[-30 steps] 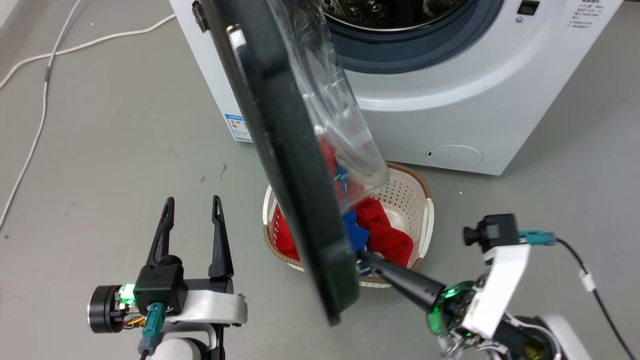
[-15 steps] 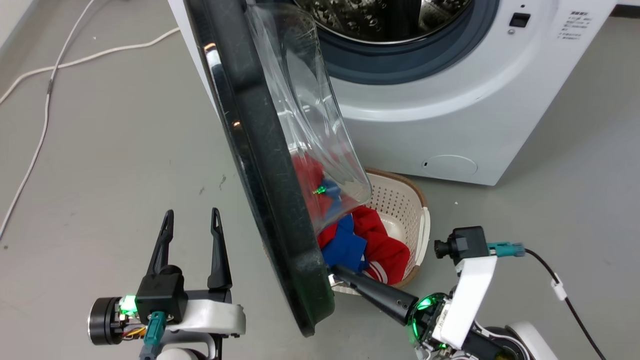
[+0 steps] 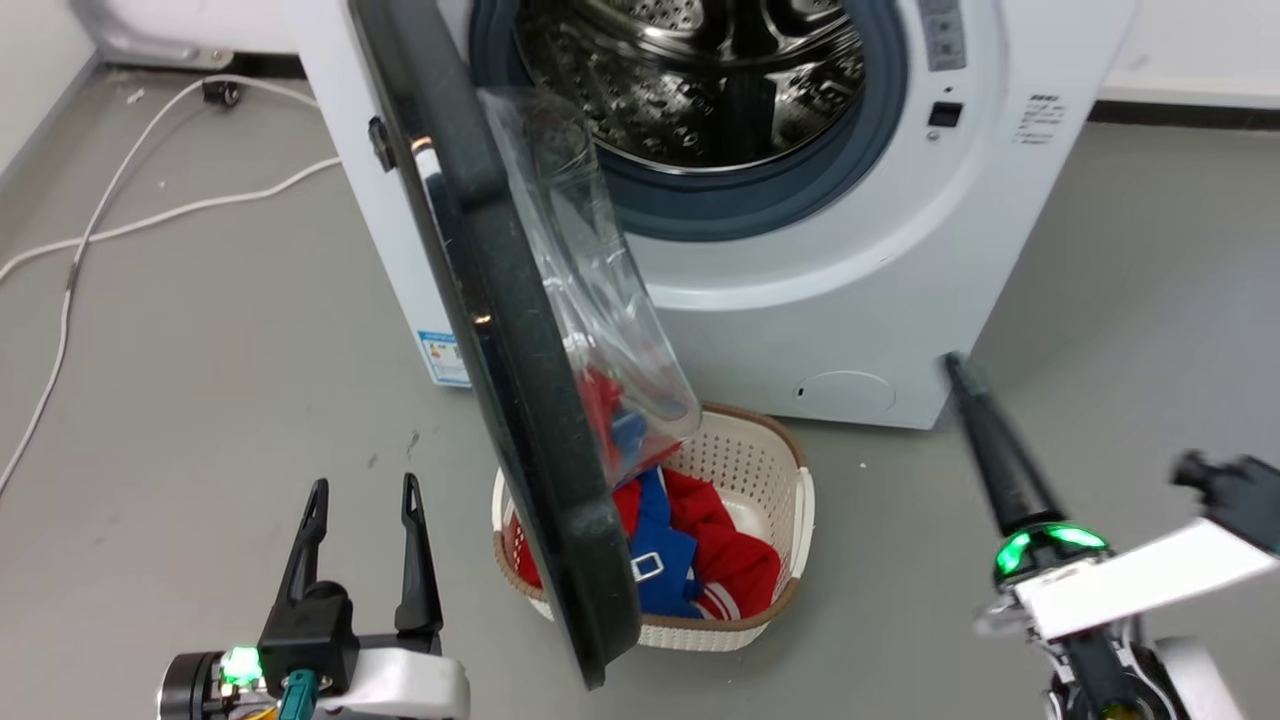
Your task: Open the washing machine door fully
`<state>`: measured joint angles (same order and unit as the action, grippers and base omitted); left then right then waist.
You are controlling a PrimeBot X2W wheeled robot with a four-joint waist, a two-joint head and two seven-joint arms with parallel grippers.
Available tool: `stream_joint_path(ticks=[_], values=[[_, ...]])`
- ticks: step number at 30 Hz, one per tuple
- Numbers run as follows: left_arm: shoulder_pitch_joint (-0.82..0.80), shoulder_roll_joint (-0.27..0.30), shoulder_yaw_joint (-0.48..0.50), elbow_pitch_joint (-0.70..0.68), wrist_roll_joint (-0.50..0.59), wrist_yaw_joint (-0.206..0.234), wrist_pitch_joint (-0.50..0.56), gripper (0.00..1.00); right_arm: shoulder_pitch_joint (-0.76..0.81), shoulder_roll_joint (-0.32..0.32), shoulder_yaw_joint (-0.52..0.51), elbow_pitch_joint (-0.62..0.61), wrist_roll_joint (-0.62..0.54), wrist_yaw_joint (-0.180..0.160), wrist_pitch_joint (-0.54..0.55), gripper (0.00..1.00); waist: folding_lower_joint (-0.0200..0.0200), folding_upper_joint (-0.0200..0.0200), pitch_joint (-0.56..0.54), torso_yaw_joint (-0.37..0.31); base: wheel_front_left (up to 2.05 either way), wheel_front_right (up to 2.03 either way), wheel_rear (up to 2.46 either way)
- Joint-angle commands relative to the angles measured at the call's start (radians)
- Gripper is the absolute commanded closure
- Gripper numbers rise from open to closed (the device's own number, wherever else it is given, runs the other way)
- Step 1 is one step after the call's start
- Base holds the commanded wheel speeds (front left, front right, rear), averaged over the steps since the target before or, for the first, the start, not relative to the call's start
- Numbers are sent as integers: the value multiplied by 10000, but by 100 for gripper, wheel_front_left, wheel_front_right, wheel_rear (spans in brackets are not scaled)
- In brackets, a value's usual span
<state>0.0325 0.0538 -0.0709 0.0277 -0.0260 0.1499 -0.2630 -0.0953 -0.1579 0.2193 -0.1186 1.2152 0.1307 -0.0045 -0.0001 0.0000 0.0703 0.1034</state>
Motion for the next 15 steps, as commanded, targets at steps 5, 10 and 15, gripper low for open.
stream_joint_path(ticks=[5,10,15], values=[[307,65,73,-26,106,-46,-27,0,207,-536,-509,651,-2736,1,-2376,0,1,0,-366,-244,0,0,0],[485,65,137,-47,131,-17,-27,0,276,-307,-1450,721,-5111,1,-2604,0,1,0,-527,-369,0,0,0],[618,68,165,-49,152,-21,-27,0,643,360,-2532,69,-8034,1,-2602,0,1,0,-651,-462,0,0,0]])
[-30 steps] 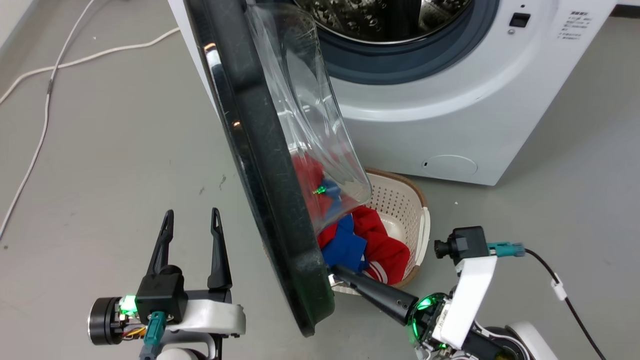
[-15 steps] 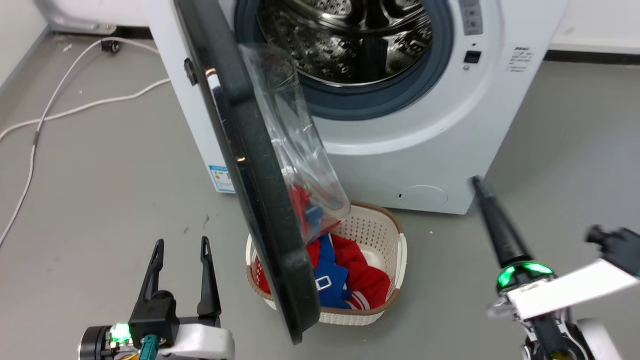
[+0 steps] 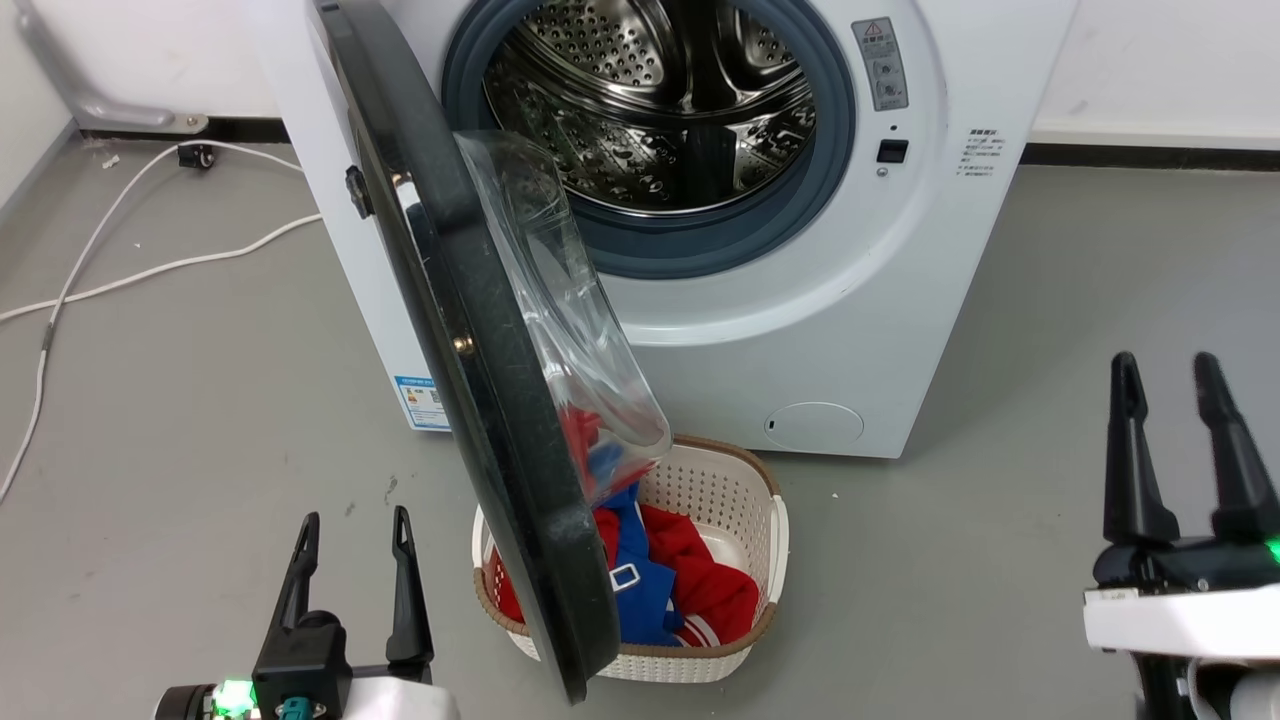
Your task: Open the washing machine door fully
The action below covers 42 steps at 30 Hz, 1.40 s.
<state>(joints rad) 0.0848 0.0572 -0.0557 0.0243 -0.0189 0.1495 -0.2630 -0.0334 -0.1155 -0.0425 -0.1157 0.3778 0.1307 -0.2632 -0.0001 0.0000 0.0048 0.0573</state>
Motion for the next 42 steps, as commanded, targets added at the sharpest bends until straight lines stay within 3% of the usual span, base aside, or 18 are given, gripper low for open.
stream_joint_path(ticks=[1,3,9,21,35,36,42], values=[[109,31,7,-11,81,-22,-27,0,126,1,-67,-74,-178,1,-16,0,1,0,-17,-9,0,0,0],[135,26,-2,-3,81,-30,-27,0,567,275,-358,-233,-1182,1,-16,0,1,0,-76,-22,0,0,0],[166,17,-23,-28,69,-30,-27,0,1242,484,-632,-119,-2155,1,-18,0,1,0,-108,-37,0,0,0],[203,6,6,41,80,-70,-27,0,2299,663,-909,580,-2178,1,-19,0,1,0,-90,-35,0,0,0],[204,-16,125,341,-25,82,-27,0,2280,663,-611,980,-2156,1,-20,0,1,0,-101,30,0,0,0],[189,-12,155,292,-16,115,-27,100,2286,663,-625,986,-2128,1,-20,0,1,0,-114,44,0,0,0],[-183,153,510,-498,137,353,-27,100,2385,663,-673,1031,-2014,1,-20,0,1,0,-187,138,0,0,0]])
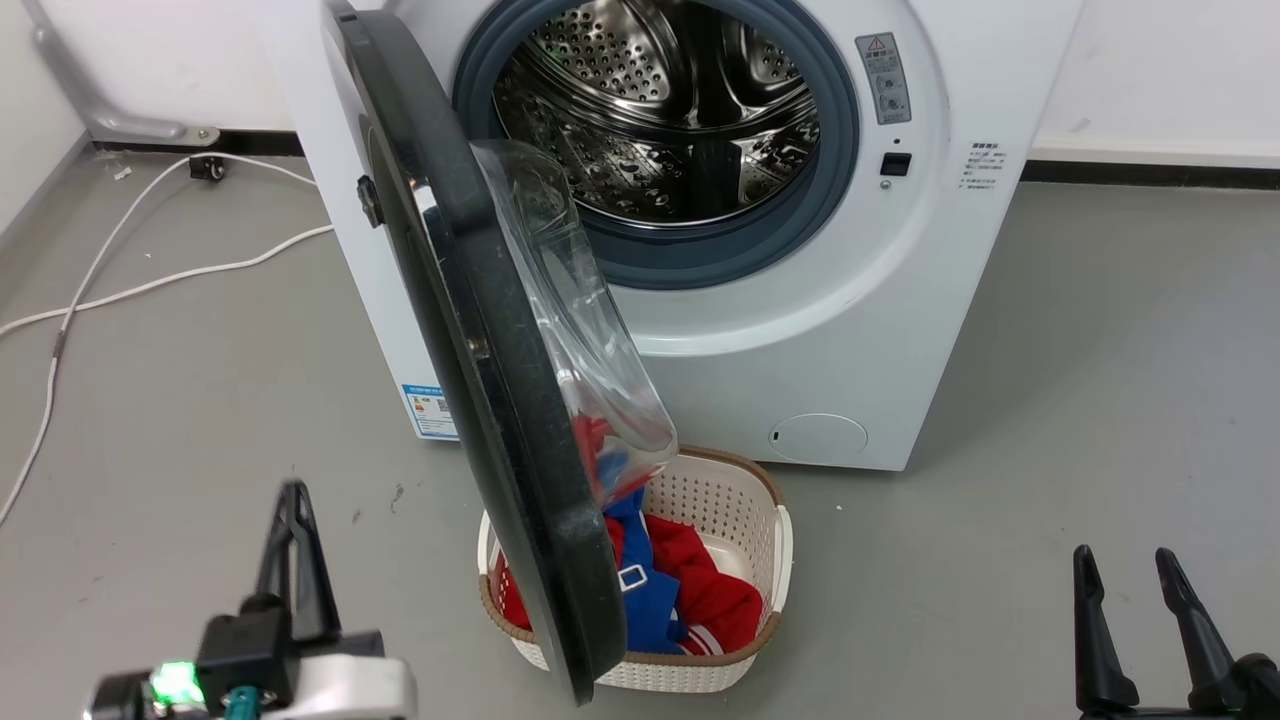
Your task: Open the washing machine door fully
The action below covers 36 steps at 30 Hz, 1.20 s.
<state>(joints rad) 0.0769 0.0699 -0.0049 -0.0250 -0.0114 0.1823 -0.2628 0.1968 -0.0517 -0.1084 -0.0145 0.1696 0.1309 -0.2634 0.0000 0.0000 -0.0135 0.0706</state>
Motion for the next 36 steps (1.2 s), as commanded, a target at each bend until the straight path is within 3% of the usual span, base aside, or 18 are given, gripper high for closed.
stream_joint_path(ticks=[1,9,20,26,27,36], values=[[-181,77,25,-249,115,61,-29,100,80,25,-13,24,64,-1,-18,0,0,0,-13,15,0,0,0],[-1039,634,-126,-2270,564,127,-28,100,-17,24,-22,-62,11,-1,-18,0,0,0,-79,58,0,0,0],[-2233,871,-1887,-3837,981,-550,-26,100,-86,23,156,-40,-52,-2,-20,0,0,0,-96,-37,0,0,0],[-2367,720,-3173,-4014,1052,-1063,-26,100,-58,23,178,-20,-84,-1,-18,0,0,0,-95,-61,0,0,0],[-2260,579,-3904,-3884,1047,-1341,-26,100,-27,23,142,-30,-76,-1,-18,0,0,0,-83,-8,0,0,0],[-1618,482,-5290,-2505,776,-1838,-26,100,-135,22,268,1,-99,-1,-18,0,0,0,17,141,0,0,0]])
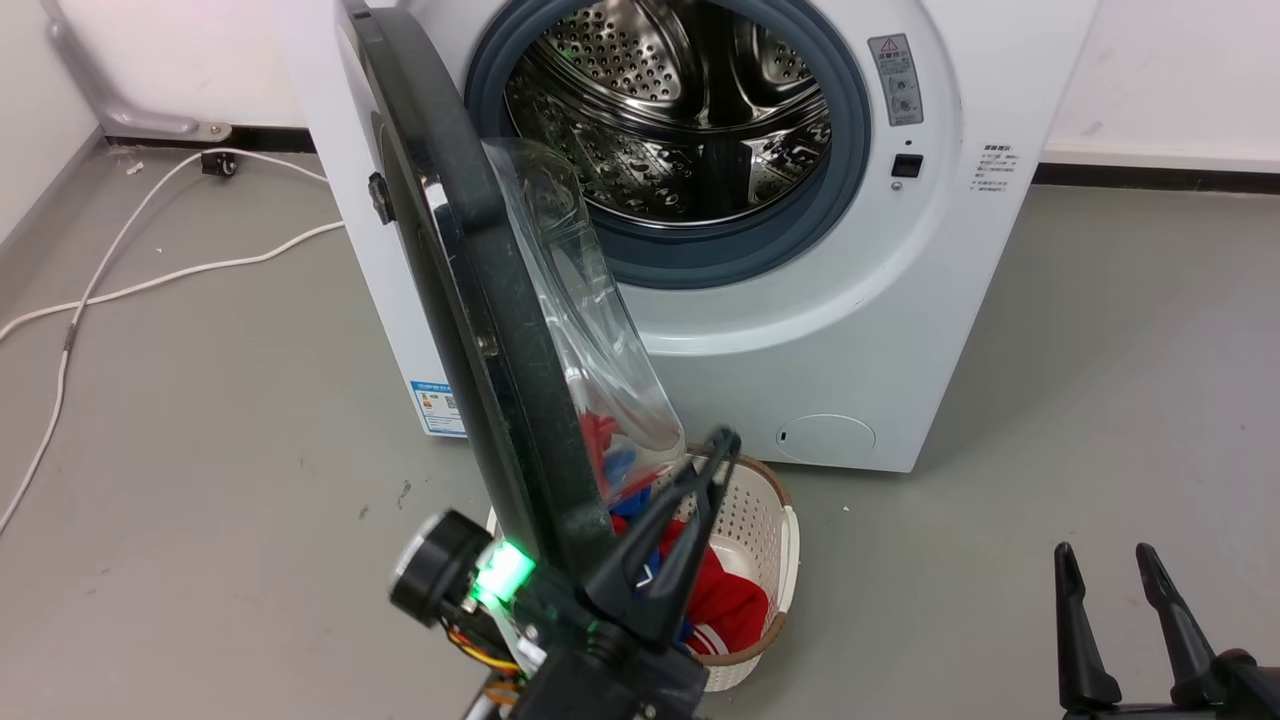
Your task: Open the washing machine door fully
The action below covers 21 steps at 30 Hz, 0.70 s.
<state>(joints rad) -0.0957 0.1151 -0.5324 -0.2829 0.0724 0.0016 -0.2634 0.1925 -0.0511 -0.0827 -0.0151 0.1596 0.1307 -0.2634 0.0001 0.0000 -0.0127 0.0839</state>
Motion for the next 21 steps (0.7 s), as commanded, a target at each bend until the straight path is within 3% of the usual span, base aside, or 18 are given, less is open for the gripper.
stream_joint_path(ticks=[1,8,21], values=[[217,67,-80,263,-97,-56,-20,100,-103,16,7,5,-3,1,-18,0,-1,0,23,15,0,0,0],[731,280,-311,1477,-335,-132,-22,100,-180,16,51,43,-32,1,-18,0,-1,0,121,77,0,0,0],[906,350,-5,3302,-828,177,-22,100,-326,16,90,120,-94,1,-18,0,-1,0,426,231,0,0,0]])
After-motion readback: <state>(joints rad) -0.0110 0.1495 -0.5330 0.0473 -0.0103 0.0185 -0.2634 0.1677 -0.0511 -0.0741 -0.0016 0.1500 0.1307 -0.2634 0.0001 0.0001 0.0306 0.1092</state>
